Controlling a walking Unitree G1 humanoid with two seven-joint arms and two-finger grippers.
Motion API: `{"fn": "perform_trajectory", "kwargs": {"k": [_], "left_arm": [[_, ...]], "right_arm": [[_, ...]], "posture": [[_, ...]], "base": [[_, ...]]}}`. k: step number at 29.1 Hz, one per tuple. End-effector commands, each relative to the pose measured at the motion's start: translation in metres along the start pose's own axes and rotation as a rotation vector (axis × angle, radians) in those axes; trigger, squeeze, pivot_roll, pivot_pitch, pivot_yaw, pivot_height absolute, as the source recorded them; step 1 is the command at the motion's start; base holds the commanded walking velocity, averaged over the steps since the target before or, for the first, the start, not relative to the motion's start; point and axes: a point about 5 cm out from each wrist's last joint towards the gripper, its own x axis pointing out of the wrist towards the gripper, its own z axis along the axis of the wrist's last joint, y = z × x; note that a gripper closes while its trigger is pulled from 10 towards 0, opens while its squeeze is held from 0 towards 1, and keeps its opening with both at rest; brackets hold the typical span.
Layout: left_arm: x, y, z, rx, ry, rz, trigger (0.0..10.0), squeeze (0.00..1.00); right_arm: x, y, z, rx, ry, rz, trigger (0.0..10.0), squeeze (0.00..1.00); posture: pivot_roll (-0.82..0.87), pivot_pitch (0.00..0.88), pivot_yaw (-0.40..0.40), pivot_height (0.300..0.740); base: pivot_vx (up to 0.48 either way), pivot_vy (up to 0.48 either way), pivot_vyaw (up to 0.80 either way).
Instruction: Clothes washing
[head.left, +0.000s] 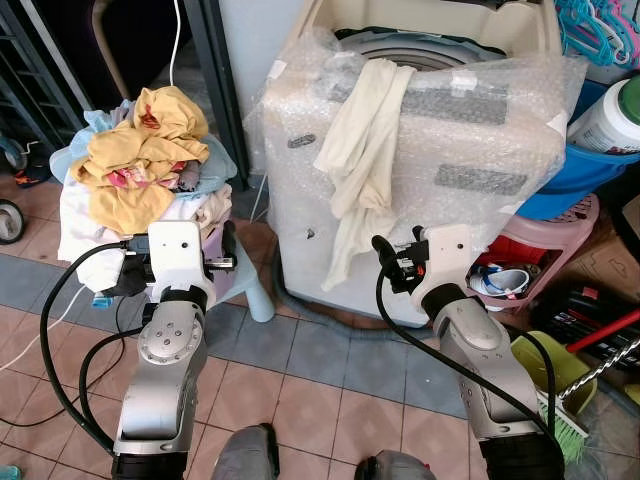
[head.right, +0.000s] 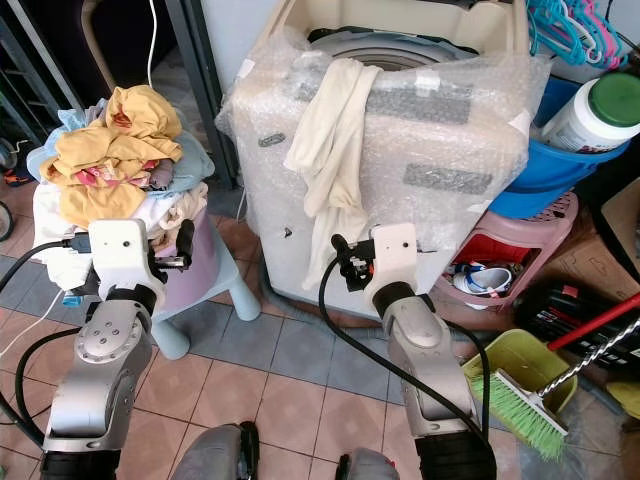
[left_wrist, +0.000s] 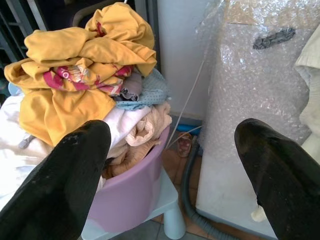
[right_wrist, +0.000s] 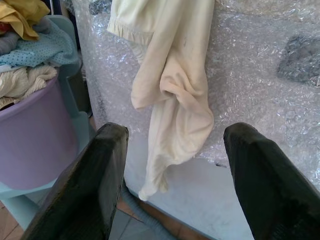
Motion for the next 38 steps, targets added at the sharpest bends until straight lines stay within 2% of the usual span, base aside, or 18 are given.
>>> {"fn": "perform_trajectory", "kwargs": {"k": [1, 3, 8, 10, 12, 14, 21, 26, 30, 34, 38], "left_arm": [[0.003, 0.006, 0.001, -0.009, 0.011, 0.023, 10.0, 0.0], [0.002, 0.002, 0.001, 0.014, 0.018, -0.008, 10.0, 0.0], [-0.005, -0.004, -0.009, 0.021, 0.046, -0.049, 10.0, 0.0], [-0.006, -0.007, -0.011, 0.008, 0.047, -0.07, 10.0, 0.0], [-0.005, -0.006, -0.011, 0.01, 0.051, -0.062, 10.0, 0.0], [-0.003, -0.006, -0.01, 0.01, 0.049, -0.059, 10.0, 0.0], [-0.008, -0.012, -0.01, -0.007, 0.051, -0.095, 10.0, 0.0], [-0.009, -0.011, -0.015, -0.002, 0.072, -0.089, 10.0, 0.0], [-0.009, -0.011, -0.013, -0.006, 0.068, -0.091, 10.0, 0.0], [-0.009, -0.01, -0.013, -0.011, 0.071, -0.093, 10.0, 0.0], [-0.01, -0.011, -0.015, -0.009, 0.078, -0.097, 10.0, 0.0]], "right_arm": [[0.004, -0.003, -0.006, 0.024, 0.032, -0.032, 10.0, 0.0], [0.005, -0.003, -0.011, 0.072, 0.074, -0.026, 10.0, 0.0], [0.004, 0.0, -0.027, 0.078, 0.156, -0.016, 10.0, 0.0], [0.007, 0.003, -0.023, 0.013, 0.124, -0.002, 10.0, 0.0], [0.008, 0.001, -0.02, -0.005, 0.1, -0.018, 10.0, 0.0], [0.01, -0.002, -0.014, 0.023, 0.066, -0.049, 10.0, 0.0], [0.006, -0.004, -0.01, 0.018, 0.046, -0.057, 10.0, 0.0], [-0.004, -0.008, -0.006, -0.008, 0.013, -0.125, 10.0, 0.0], [-0.012, -0.007, -0.005, 0.012, 0.03, -0.153, 10.0, 0.0], [-0.029, -0.004, -0.016, 0.057, 0.085, -0.156, 10.0, 0.0], [-0.042, -0.002, -0.028, 0.056, 0.124, -0.147, 10.0, 0.0]], "posture": [[0.02, 0.085, 0.031, 0.74], [0.02, 0.104, 0.031, 0.74], [0.01, 0.146, 0.044, 0.74], [0.0, 0.136, 0.05, 0.74], [0.0, 0.141, 0.05, 0.74], [0.0, 0.142, 0.051, 0.74], [-0.01, 0.141, 0.045, 0.74], [-0.01, 0.138, 0.037, 0.74], [-0.01, 0.133, 0.032, 0.74], [-0.01, 0.13, 0.032, 0.74], [-0.01, 0.133, 0.034, 0.74]], "base": [[0.0, 0.0, 0.64], [0.0, 0.0, 0.32], [0.0, 0.0, 0.0], [0.137, 0.0, 0.0], [0.281, 0.0, 0.0], [0.281, 0.0, 0.66], [0.292, 0.0, 0.17], [0.297, 0.0, 0.0], [0.283, 0.0, 0.0], [0.353, 0.0, 0.0], [0.321, 0.0, 0.0]]}}
